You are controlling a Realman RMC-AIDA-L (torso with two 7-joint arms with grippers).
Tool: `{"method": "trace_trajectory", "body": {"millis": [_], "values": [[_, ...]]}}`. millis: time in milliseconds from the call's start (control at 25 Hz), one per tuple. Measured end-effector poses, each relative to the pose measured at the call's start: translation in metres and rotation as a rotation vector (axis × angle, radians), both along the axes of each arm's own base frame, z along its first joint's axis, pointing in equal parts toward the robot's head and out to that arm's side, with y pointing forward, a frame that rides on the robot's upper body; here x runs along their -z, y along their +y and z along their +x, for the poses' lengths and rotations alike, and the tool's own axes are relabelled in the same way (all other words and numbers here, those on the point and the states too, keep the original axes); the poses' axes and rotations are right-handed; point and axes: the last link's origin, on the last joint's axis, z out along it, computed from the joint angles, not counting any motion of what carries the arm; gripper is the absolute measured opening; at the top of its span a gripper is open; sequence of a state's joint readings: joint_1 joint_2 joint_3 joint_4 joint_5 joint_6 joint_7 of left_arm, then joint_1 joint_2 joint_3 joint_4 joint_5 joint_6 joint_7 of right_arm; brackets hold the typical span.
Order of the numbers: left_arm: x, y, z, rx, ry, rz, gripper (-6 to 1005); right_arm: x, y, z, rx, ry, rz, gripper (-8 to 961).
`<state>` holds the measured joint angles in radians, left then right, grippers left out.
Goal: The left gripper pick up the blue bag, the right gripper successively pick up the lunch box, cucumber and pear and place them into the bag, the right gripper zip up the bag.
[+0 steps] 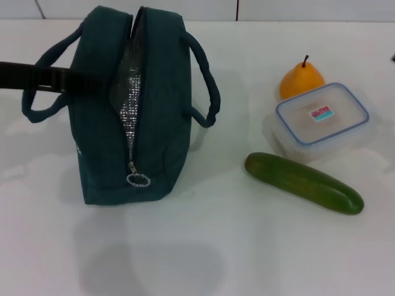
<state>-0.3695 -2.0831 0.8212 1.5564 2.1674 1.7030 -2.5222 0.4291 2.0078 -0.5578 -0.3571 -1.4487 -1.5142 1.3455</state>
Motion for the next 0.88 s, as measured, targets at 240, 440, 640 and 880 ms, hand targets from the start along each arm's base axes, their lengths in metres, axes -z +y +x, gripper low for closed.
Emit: {"method": "trace_trajectory", "body": {"millis": [240, 440, 640, 880], "values": [[0.001, 0.004, 0.006, 0.018, -0.006, -0.004, 43, 0.010, 0.008, 0.027, 0.238, 0.075, -0.052, 857], [0.002, 0.006, 0.010, 0.028, -0.009, -0.007, 43, 0.014, 0.021, 0.031, 0.320, 0.070, -0.084, 857], [0.002, 0.008, 0.013, 0.034, -0.010, -0.007, 44, 0.029, 0.041, 0.019, 0.349, 0.038, -0.174, 857], [0.002, 0.010, 0.016, 0.044, -0.010, -0.005, 44, 0.045, 0.046, 0.013, 0.368, 0.030, -0.227, 851]]}}
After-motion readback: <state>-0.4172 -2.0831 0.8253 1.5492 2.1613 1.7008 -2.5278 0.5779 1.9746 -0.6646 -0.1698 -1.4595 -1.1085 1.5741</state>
